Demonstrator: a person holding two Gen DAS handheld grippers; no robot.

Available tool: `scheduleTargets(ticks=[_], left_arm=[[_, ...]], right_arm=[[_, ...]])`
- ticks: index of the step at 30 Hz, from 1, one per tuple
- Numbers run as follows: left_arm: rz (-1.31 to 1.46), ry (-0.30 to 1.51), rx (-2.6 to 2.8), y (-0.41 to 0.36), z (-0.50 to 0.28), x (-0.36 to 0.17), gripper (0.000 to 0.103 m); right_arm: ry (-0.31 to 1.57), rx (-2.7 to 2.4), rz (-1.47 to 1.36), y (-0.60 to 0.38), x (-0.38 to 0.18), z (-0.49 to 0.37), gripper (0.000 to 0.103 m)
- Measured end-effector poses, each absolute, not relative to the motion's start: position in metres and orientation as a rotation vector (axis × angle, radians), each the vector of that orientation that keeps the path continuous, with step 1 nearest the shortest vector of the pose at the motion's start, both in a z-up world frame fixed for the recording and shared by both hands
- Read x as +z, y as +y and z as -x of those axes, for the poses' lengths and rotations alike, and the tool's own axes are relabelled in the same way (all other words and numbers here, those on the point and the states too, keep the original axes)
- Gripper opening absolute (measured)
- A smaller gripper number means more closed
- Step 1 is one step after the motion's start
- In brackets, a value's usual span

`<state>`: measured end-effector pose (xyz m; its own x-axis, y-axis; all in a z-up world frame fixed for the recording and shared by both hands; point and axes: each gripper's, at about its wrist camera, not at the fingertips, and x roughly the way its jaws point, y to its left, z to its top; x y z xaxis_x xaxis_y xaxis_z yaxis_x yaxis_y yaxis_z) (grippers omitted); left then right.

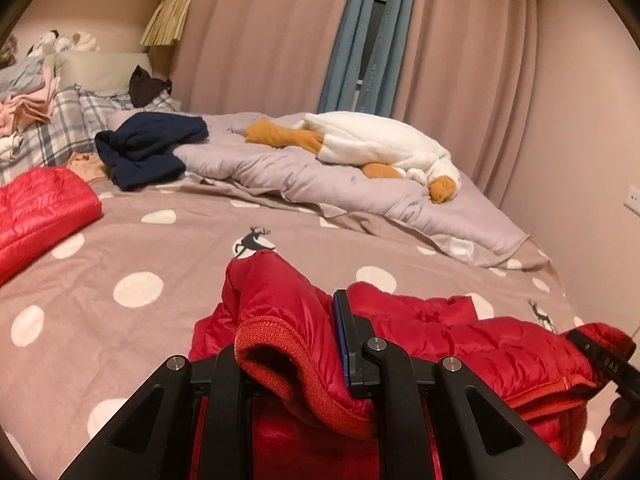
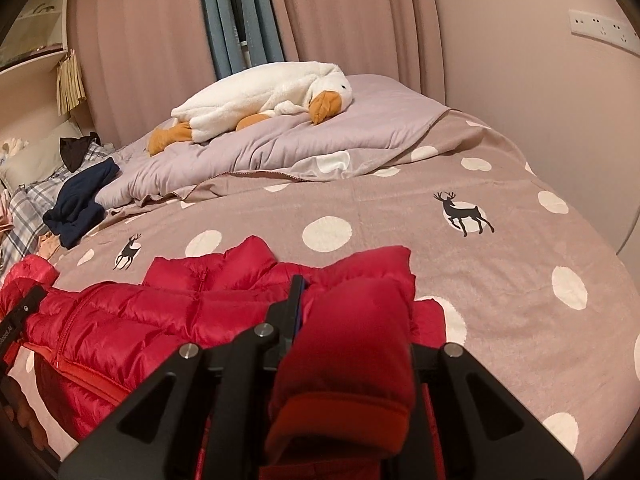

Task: Fold large clothes
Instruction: 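Lift the gripped cuff end with both tools and fold it toward the collar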

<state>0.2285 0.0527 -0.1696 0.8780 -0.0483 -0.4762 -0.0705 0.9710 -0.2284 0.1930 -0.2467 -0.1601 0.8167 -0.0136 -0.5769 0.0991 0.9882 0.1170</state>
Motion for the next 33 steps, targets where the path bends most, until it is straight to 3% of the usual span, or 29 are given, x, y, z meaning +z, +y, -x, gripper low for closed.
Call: scheduleTargets(ticks=[9,33], left_arm=[[0.217,0.505,0.033,0.045,-0.23,-0.173,0.015],[0.143,0.498,0.08,0.033,-0.223,-0.183,0.018]], right_arm=[[0.598,-0.055,-0.021,-0.243,-0.169,-0.185,0.017],[0.553,-0.098,-0.102,-0.246,-0.18,-0.184,0.018]])
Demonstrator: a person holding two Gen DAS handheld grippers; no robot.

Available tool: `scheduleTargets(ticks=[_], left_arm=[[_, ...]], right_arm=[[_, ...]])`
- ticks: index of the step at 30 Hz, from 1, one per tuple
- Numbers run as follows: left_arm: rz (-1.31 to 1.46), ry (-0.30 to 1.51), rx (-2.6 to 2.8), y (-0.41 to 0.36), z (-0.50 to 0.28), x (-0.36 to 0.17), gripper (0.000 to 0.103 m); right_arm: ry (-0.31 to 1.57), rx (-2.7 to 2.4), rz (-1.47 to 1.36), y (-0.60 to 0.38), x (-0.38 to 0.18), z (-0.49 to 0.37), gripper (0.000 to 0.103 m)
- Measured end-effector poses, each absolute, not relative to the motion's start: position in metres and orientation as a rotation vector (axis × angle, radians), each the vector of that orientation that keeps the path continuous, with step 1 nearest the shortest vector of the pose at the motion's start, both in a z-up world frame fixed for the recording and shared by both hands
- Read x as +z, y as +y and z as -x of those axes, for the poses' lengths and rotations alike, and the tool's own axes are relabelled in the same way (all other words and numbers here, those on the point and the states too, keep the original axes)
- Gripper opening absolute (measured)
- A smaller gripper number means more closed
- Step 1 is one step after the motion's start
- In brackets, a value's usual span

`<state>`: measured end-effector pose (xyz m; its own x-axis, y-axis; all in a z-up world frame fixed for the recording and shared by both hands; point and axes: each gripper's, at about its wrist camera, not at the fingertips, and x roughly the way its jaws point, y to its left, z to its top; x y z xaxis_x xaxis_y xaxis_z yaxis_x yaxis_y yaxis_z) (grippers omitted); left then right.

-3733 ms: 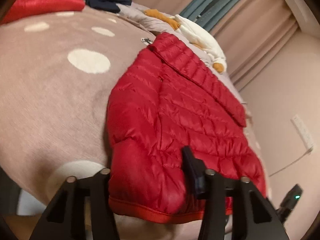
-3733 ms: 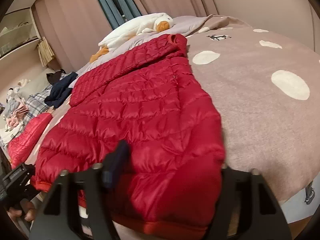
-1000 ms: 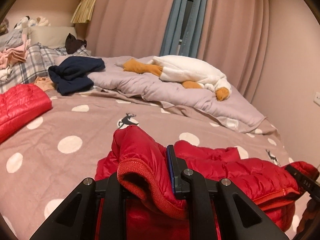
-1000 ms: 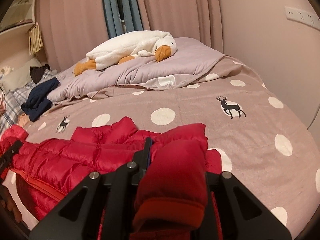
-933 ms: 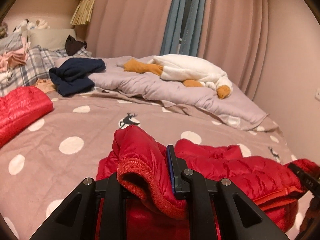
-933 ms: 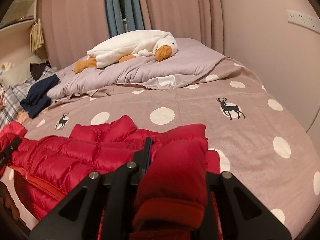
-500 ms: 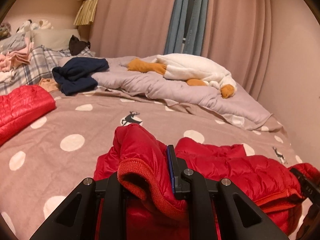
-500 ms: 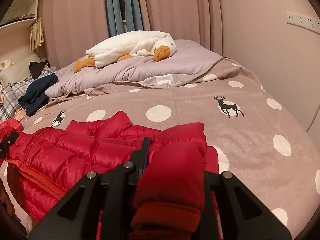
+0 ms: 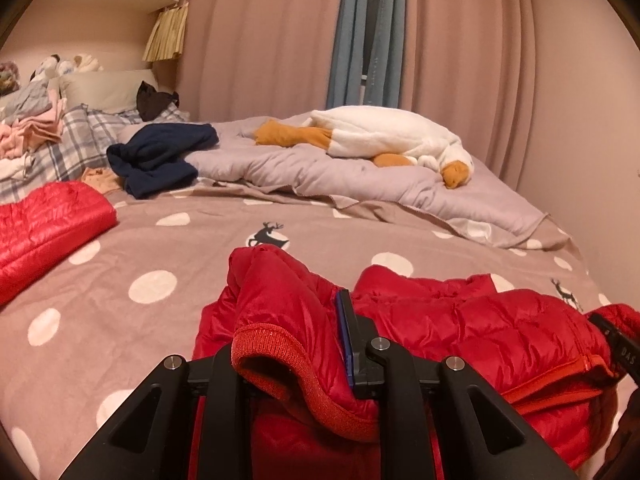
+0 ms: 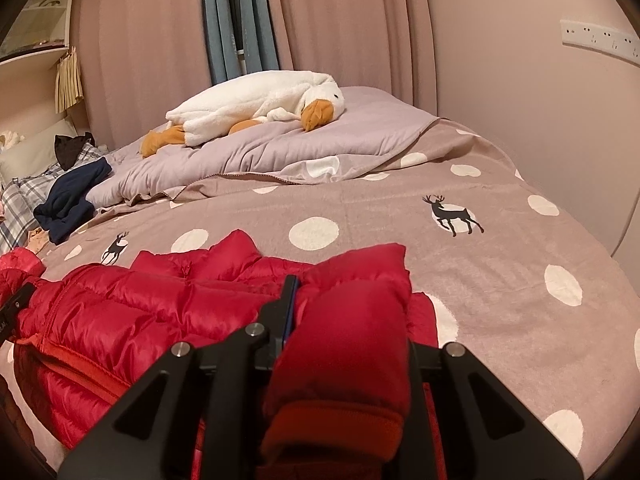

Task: Fold large clothes
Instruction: 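Lift the gripped cuff end with both tools and fold it toward the collar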

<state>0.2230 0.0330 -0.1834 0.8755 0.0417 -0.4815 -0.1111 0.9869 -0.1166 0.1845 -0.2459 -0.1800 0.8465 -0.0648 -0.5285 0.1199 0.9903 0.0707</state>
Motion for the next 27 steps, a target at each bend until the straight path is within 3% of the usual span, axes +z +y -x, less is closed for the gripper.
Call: scheduleTargets(ticks=[12,27], left_arm=[[0.16,0.516,0.084,0.039,-0.224,-0.185,0.025],[0.195,0.542,0.079,0.04,-0.227,-0.185,0.025]], right_arm=[[0.56,-0.109,-0.099,-0.246,-0.18,-0.184,0.02],[0.615,-0.124,-0.104,-0.244,-0.174,-0.195,0.022]])
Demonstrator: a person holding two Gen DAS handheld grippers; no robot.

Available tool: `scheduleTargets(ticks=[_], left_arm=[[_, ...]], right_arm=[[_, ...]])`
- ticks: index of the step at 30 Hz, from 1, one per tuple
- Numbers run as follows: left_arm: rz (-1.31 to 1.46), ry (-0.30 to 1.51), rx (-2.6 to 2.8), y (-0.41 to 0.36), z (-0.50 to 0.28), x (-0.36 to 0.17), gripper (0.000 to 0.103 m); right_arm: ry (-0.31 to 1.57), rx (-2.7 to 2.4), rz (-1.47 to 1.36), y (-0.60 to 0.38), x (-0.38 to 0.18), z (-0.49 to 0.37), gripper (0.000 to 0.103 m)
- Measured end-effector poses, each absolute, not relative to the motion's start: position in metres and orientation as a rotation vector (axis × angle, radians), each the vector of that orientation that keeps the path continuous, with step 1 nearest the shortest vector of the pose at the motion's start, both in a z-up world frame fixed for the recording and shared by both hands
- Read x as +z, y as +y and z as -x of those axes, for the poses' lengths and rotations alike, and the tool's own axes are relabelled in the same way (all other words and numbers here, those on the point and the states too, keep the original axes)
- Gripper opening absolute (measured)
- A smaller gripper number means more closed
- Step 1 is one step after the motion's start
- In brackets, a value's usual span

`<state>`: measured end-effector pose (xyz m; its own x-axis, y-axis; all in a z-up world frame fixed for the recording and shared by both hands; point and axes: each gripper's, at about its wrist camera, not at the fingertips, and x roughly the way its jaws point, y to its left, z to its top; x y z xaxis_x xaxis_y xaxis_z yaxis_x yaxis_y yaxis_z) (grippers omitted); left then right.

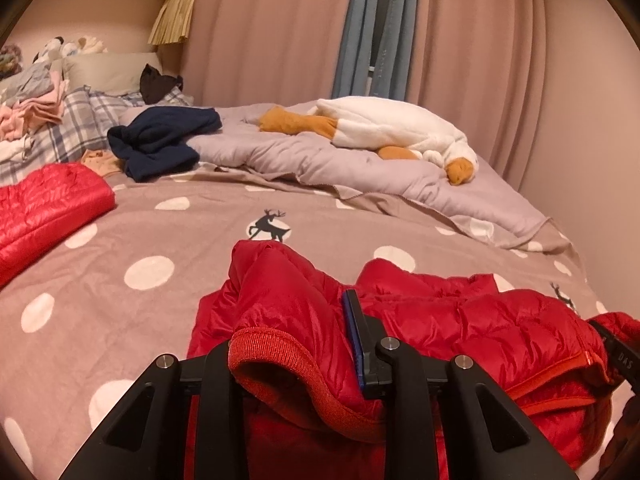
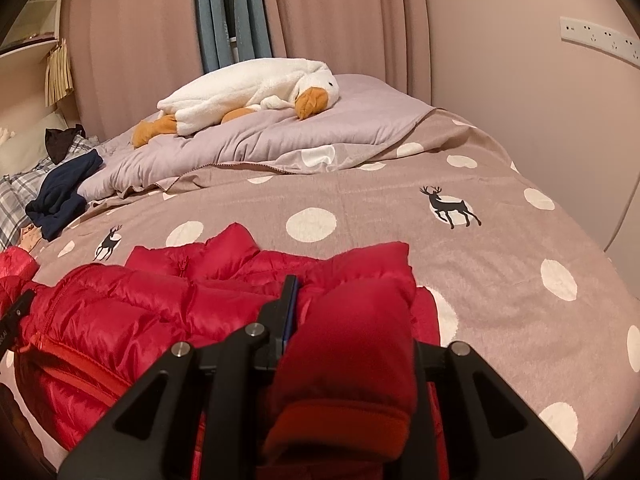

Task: Fold large clothes
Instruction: 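Lift the gripped cuff end with both tools and fold it toward the collar, then open both tools to release the folded end onto the jacket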

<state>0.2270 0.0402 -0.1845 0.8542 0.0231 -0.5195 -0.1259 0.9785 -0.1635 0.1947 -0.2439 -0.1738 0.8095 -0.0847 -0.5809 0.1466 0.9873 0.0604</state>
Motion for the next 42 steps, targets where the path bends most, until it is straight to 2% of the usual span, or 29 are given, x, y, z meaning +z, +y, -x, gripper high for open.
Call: scheduleTargets(ticks=[18,23,27,33,39,42], left_arm=[[0.191,0.551,0.086,0.039,-0.224,-0.188,0.03],[0.201,0.557,0.109,0.043,-0.224,-0.187,0.043],[0.231,0.564,0.097,0.047,-0.225,-0.188,0.044],[0.216,0.565,0.114,0.045,-0.226,-0.188,0.051],[0.226,0.564,0.116,0.047,-0.225,-0.188,0.059],[0.24,0.566,0.114,0.05,-0.226,-0.188,0.068]], right_arm=[[0.614,-0.131,-0.149,-0.243,-0.181,-0.186,0.026],[0.613,-0.138,-0.14,-0.242,-0.18,-0.186,0.028],[0.615,-0.143,-0.153,-0.245,-0.181,-0.186,0.032],[0.613,-0.152,-0.157,-0.246,-0.181,-0.185,0.036],[0.613,-0.163,-0.147,-0.246,-0.18,-0.185,0.04],[0.611,-0.166,-0.147,-0.247,-0.18,-0.184,0.044]])
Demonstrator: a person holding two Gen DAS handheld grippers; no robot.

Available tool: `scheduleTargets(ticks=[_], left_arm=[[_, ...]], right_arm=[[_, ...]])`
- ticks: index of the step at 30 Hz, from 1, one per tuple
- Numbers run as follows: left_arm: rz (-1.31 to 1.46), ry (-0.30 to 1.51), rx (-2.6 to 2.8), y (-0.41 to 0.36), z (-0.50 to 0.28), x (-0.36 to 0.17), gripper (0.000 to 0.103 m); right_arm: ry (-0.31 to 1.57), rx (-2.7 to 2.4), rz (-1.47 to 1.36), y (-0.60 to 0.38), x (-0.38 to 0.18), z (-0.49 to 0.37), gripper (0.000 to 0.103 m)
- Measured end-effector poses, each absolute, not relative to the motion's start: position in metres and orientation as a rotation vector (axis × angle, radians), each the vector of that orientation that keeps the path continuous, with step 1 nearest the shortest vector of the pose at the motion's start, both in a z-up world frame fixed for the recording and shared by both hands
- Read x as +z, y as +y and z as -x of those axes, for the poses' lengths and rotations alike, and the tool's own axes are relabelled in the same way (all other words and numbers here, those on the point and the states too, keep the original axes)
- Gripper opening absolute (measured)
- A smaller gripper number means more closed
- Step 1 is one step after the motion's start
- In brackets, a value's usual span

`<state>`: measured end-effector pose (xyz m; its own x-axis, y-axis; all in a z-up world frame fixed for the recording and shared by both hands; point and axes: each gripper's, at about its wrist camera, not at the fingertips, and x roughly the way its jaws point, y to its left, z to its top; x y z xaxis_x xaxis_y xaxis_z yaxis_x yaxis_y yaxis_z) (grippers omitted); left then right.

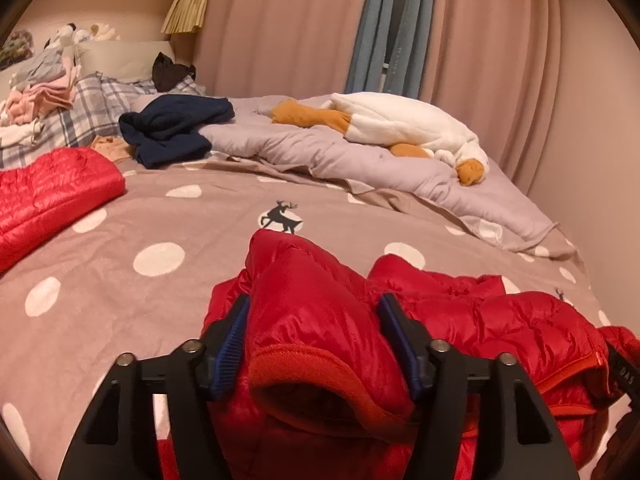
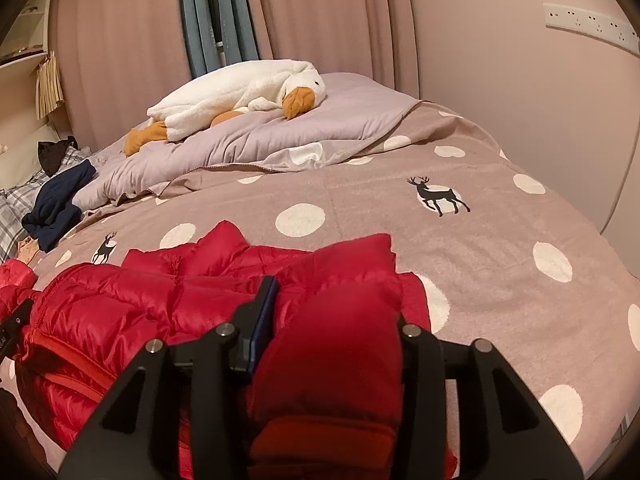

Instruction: Fold large clothes

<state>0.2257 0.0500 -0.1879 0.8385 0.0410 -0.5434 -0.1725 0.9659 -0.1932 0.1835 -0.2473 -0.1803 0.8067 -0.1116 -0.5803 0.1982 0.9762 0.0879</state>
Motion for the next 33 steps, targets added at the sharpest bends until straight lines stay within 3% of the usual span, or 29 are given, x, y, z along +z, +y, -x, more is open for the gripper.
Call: scheduleTargets(ticks=[2,6,9,11,12,17,33], left_arm=[[0.249,0.564,0.122,0.052,-0.226,-0.188,0.08],[0.275,0.559,0.134,0.056,-0.226,-0.188,0.087],[0.28,0.56,0.15,0.058,-0.227,-0.188,0.091],[0.274,0.54,0.159,0.057,-0.224,-0.186,0.092],[0.269,0.53,0.16,0.057,-0.222,-0.185,0.092],[0.252,0.484,0.157,0.054,-0.218,-0.181,0.1],[0.323,0.477,0.138,0.063,-0.217,-0.18,0.1]], right_arm=[[0.611,-0.174,-0.15,-0.249,-0.18,-0.183,0.05],[0.608,-0.178,-0.166,-0.253,-0.179,-0.183,0.056],[0.577,-0.206,-0.173,-0.254,-0.177,-0.178,0.068],[0.537,-0.23,-0.188,-0.257,-0.174,-0.173,0.085],[0.52,-0.229,-0.2,-0.258,-0.172,-0.171,0.087],[0.484,-0.209,-0.241,-0.262,-0.166,-0.166,0.088],[0.474,-0.211,-0.246,-0.261,-0.165,-0.164,0.088]])
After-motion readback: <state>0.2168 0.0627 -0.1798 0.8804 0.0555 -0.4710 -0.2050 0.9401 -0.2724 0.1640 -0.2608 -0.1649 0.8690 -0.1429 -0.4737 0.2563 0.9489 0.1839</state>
